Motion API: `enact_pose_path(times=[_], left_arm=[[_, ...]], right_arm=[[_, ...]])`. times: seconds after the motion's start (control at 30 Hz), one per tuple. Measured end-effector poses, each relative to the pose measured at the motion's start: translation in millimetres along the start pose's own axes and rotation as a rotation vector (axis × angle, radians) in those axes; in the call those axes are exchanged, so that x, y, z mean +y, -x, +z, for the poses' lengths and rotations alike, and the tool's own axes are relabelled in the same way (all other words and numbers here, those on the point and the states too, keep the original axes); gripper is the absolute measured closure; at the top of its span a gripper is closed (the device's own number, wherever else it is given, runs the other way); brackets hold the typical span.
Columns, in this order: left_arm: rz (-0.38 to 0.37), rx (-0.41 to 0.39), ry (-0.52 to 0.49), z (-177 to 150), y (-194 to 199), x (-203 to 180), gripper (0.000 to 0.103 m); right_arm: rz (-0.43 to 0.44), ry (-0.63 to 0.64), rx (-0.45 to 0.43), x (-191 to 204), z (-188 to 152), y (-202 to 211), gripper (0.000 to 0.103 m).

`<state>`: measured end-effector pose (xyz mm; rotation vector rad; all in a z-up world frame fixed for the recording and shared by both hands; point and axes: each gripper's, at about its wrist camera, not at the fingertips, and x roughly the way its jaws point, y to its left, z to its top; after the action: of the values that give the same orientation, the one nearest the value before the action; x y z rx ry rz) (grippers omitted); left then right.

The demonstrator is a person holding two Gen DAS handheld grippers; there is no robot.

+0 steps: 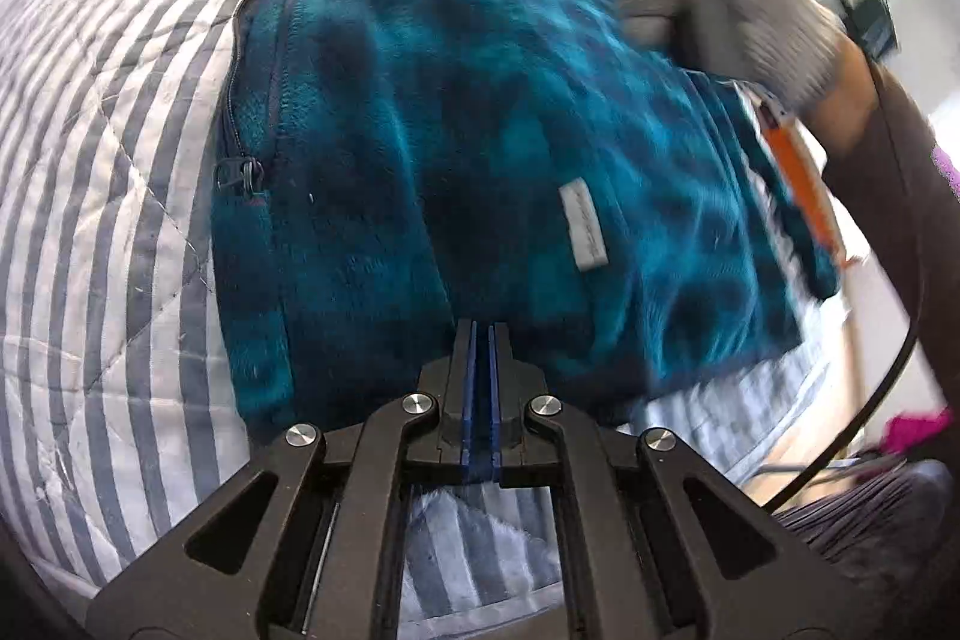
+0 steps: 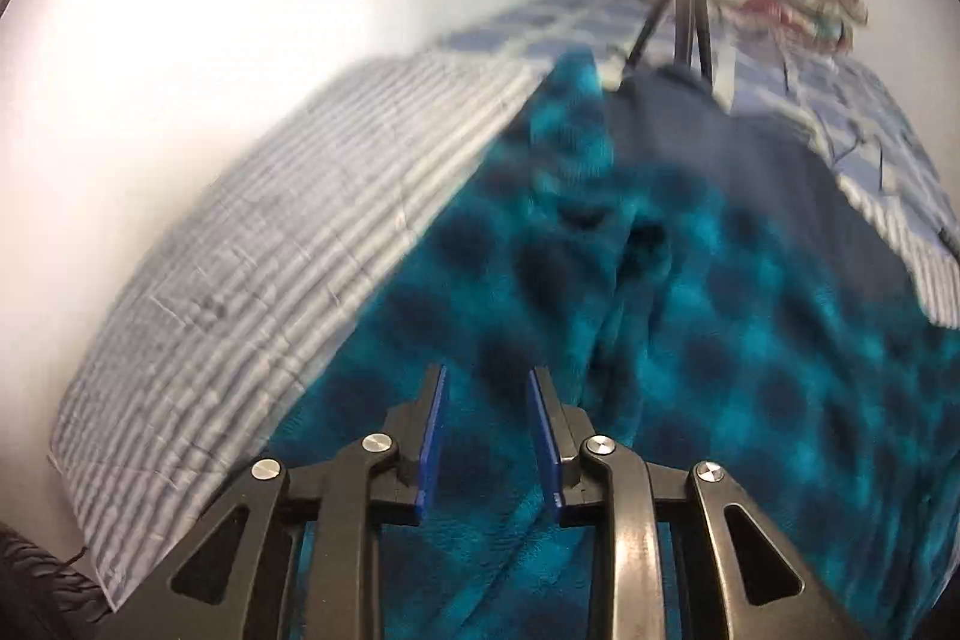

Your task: Fold large clothes

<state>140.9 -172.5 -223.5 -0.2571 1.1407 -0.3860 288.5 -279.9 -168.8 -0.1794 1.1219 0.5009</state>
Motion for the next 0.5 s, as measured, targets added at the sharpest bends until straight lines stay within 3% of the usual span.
enact_pose_path(times=[0.07,0.2,0.37,0.5], left_arm=[[0.010,0.006,-0.030,1,7,-4,0.103],[0.020,-0.082,-0.016,6,35,-8,0.103],[0.130,-0.151,-0.020,22,55,-13,0.103],[0.165,-0.141,0.023,32,55,1,0.101]], right_arm=[[-0.043,-0.016,0.064,-10,-11,-18,0.079],[0.022,-0.051,0.027,-19,-11,5,0.080],[0.096,-0.062,-0.112,-16,33,40,0.080],[0.119,-0.049,-0.163,-4,80,27,0.080]])
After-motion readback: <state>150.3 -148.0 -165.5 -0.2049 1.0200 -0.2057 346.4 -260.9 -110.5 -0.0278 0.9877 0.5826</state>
